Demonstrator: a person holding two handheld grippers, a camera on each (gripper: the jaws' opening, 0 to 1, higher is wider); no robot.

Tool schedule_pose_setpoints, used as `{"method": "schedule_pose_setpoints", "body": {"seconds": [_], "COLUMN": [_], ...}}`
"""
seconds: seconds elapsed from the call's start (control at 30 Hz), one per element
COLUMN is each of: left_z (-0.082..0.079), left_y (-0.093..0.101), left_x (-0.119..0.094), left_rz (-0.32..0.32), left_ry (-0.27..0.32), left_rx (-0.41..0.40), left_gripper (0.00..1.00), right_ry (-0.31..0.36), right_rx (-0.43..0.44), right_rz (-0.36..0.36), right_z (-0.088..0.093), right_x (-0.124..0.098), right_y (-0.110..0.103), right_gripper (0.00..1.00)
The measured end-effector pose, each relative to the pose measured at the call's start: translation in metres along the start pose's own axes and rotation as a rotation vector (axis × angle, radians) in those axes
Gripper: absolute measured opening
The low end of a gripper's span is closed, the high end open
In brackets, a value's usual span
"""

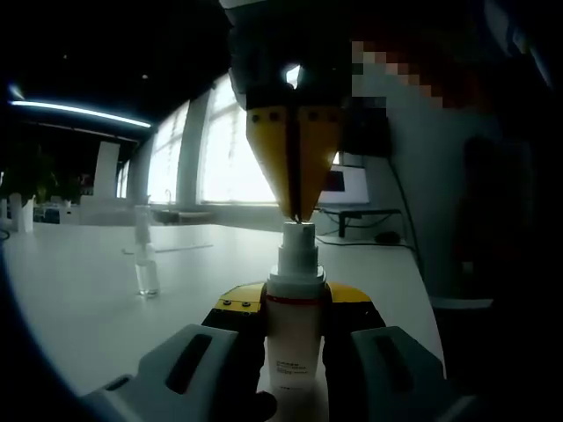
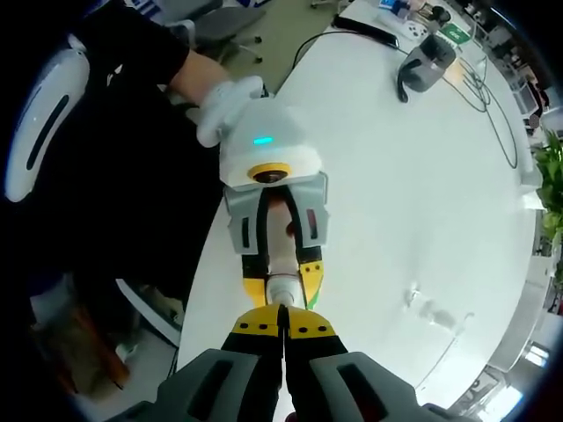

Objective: Clamp pump bottle remove cover press pump head put on cover

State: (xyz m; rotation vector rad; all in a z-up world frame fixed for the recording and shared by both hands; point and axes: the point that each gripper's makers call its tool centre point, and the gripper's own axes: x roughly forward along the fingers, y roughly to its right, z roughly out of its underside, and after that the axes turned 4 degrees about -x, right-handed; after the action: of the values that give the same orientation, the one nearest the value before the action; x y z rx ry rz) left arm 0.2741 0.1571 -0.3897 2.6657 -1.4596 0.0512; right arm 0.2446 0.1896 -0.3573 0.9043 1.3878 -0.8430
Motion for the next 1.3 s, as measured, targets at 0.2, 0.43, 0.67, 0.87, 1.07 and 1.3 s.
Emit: {"method": "schedule_pose_setpoints", "body": {"seconds": [0.2, 0.43, 0.67, 0.87, 1.07, 1.3], "left_z": [0.0000, 0.0002, 0.0002, 0.0001, 0.0003, 0.0000], "left_y": [0.0007, 0.0001, 0.0003, 0.0006, -0.0004, 0.0005], "left_x": [0.0001, 0.0000, 0.0001, 0.0001, 0.0002, 0.0004], "left_rz": [0.000, 0.000, 0.000, 0.000, 0.000, -0.001], "left_ry": [0.000, 0.000, 0.000, 0.000, 0.000, 0.000], "left_rx": [0.000, -0.001, 0.000, 0.001, 0.000, 0.001], "left_gripper": [0.15, 0.15, 0.15, 0.15, 0.15, 0.15], "right_ry": [0.000, -0.001, -0.001, -0.004, -0.003, 0.000], "right_rx": [-0.001, -0.003, -0.002, -0.001, -0.007, 0.005], "right_rz": [0.002, 0.000, 0.001, 0.002, 0.002, 0.002], "right_z": [0.0002, 0.0002, 0.0005, 0.0007, 0.0006, 0.0003], "right_x": [0.0000, -0.0001, -0.0001, 0.0008, 0.0022, 0.0059], "right_y": [-0.0001, 0.0007, 0.0004, 0.0002, 0.0000, 0.0005], "right_gripper": [0.00, 0.00, 0.00, 0.00, 0.00, 0.00]}}
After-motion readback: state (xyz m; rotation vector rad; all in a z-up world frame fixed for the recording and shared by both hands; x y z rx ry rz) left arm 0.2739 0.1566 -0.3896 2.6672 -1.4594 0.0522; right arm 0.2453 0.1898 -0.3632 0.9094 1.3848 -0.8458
